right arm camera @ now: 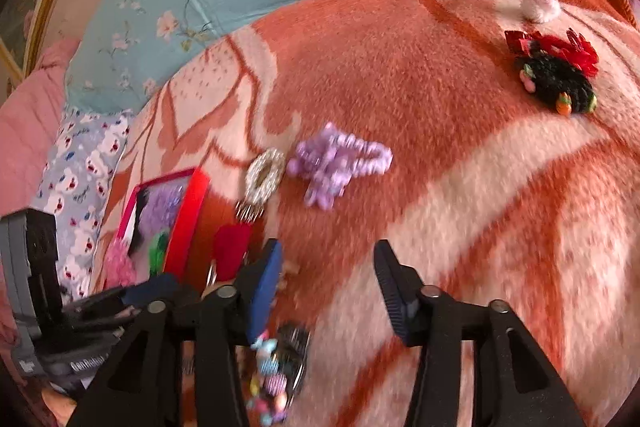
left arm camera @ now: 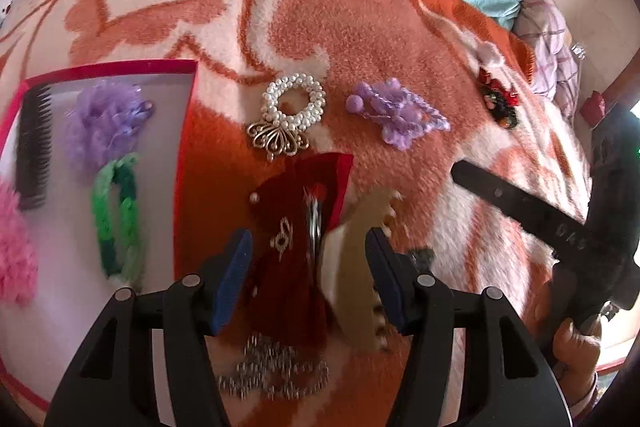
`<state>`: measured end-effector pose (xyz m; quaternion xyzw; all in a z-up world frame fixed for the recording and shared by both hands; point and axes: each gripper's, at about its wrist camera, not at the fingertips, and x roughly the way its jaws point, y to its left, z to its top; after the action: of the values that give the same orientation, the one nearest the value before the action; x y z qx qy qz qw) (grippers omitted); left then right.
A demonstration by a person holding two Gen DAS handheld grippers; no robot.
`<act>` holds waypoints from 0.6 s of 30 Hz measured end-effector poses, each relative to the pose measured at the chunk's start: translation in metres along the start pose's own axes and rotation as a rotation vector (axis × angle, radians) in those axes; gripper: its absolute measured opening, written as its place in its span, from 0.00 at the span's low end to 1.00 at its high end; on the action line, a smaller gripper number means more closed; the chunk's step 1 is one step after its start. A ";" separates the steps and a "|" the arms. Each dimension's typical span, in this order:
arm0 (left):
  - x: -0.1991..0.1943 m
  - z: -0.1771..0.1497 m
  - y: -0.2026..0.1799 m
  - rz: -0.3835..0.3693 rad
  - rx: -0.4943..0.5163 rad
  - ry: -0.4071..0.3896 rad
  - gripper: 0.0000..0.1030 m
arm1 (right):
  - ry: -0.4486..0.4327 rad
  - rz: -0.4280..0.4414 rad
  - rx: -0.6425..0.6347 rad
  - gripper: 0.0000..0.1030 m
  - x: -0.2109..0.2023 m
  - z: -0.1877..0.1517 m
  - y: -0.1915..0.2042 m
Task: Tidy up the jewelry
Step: 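Move the left tool to the dark red bow clip while the right tool approaches the lavender scrunchie, then close the left tool on the red bow clip while the right tool grips the lavender scrunchie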
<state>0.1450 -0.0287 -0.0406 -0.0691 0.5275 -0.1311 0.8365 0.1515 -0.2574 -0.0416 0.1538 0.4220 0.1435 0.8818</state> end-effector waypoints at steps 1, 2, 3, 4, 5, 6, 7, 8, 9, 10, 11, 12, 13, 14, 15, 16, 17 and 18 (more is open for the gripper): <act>0.006 0.003 0.000 0.001 -0.001 0.013 0.56 | -0.002 -0.006 0.004 0.57 0.004 0.005 -0.002; 0.012 0.007 0.001 0.002 -0.004 0.024 0.56 | -0.004 -0.012 0.008 0.59 0.009 0.010 -0.004; 0.019 0.010 0.003 0.009 -0.009 0.034 0.56 | -0.004 -0.016 0.010 0.59 0.012 0.014 -0.005; 0.024 0.013 0.004 0.013 -0.016 0.043 0.56 | -0.003 -0.021 0.011 0.59 0.017 0.019 -0.006; 0.027 0.015 0.006 0.012 -0.022 0.048 0.56 | 0.002 -0.025 0.011 0.59 0.022 0.024 -0.006; 0.031 0.017 0.007 0.010 -0.030 0.051 0.56 | 0.006 -0.025 0.009 0.59 0.027 0.029 -0.006; 0.035 0.019 0.009 0.011 -0.037 0.056 0.56 | 0.013 -0.028 0.004 0.59 0.034 0.034 -0.006; 0.037 0.020 0.010 0.010 -0.041 0.060 0.56 | 0.018 -0.032 0.003 0.59 0.039 0.037 -0.007; 0.039 0.021 0.010 0.010 -0.036 0.054 0.56 | 0.025 -0.031 0.005 0.59 0.044 0.039 -0.007; 0.039 0.021 0.009 0.013 -0.029 0.049 0.56 | 0.028 -0.024 0.011 0.59 0.050 0.042 -0.008; 0.039 0.021 0.008 0.019 -0.019 0.041 0.51 | 0.027 -0.023 0.011 0.59 0.052 0.043 -0.009; 0.038 0.021 0.006 0.029 -0.004 0.025 0.45 | 0.026 -0.025 0.010 0.57 0.054 0.043 -0.009; 0.038 0.021 0.005 0.020 0.007 0.021 0.23 | 0.022 -0.027 0.007 0.55 0.056 0.043 -0.009; 0.038 0.021 0.004 0.001 0.013 0.026 0.22 | 0.018 -0.027 0.005 0.40 0.056 0.043 -0.008; 0.038 0.021 0.004 0.002 0.012 0.021 0.21 | 0.018 -0.026 0.002 0.12 0.056 0.043 -0.008; 0.036 0.021 0.003 0.007 0.018 0.011 0.19 | 0.032 -0.021 0.005 0.05 0.058 0.041 -0.008; 0.034 0.020 0.002 0.006 0.026 0.003 0.18 | 0.032 -0.015 0.008 0.06 0.057 0.041 -0.009; 0.032 0.020 0.001 0.005 0.031 -0.002 0.18 | 0.024 -0.016 0.002 0.06 0.055 0.039 -0.008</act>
<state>0.1759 -0.0370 -0.0600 -0.0551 0.5248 -0.1373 0.8383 0.2161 -0.2497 -0.0598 0.1496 0.4340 0.1377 0.8777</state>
